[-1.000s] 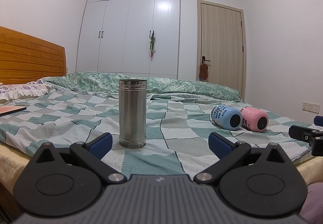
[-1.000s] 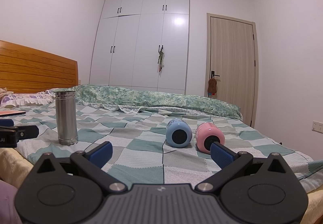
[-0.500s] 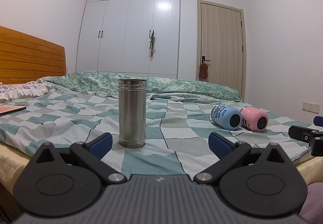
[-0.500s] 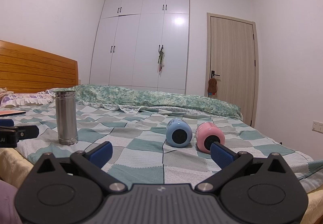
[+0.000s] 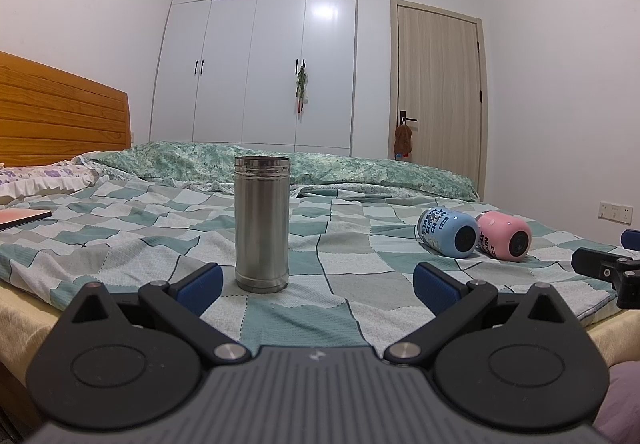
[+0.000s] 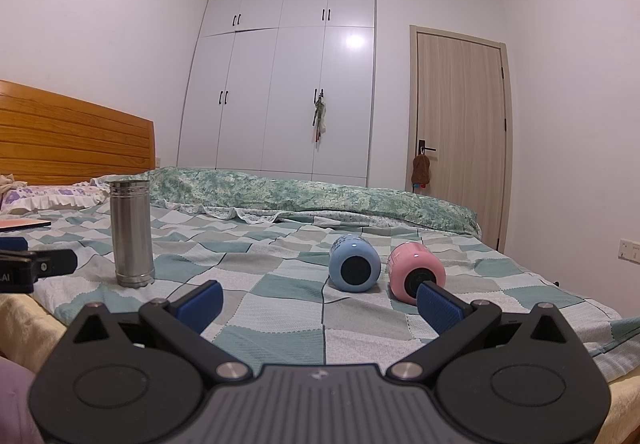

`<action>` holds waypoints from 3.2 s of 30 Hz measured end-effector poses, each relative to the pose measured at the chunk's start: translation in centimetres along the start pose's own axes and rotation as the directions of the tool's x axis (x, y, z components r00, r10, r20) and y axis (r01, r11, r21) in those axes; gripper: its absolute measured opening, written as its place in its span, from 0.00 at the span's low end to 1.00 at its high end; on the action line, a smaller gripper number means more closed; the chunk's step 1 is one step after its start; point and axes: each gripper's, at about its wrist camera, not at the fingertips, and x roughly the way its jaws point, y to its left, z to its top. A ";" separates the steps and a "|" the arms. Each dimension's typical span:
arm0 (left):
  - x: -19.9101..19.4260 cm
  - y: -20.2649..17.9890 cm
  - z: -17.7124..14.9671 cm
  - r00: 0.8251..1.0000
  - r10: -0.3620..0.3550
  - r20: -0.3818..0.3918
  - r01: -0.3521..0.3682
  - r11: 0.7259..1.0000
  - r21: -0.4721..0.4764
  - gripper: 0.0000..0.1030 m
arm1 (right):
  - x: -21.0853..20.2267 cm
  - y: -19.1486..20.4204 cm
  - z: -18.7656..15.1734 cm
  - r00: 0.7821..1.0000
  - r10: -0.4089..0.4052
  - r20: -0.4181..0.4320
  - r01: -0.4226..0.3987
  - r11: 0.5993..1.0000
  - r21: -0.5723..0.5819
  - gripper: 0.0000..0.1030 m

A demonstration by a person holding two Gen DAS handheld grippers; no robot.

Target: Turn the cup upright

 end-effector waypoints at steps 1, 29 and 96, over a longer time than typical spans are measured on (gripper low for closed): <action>0.0 0.0 0.0 1.000 0.001 0.000 -0.001 1.000 0.000 1.00 | 0.0 0.0 0.0 1.000 0.000 0.000 0.000 1.000 0.000 1.00; 3.2 -1.2 2.7 0.988 -0.141 -0.056 0.143 0.989 0.035 1.00 | 3.4 -1.0 3.1 0.995 0.069 -0.075 -0.073 0.996 -0.049 1.00; 40.5 -4.0 4.1 0.777 -0.412 -0.475 0.556 0.803 0.213 1.00 | 43.6 -4.2 5.0 0.692 -0.022 -0.722 0.001 1.000 -0.029 0.81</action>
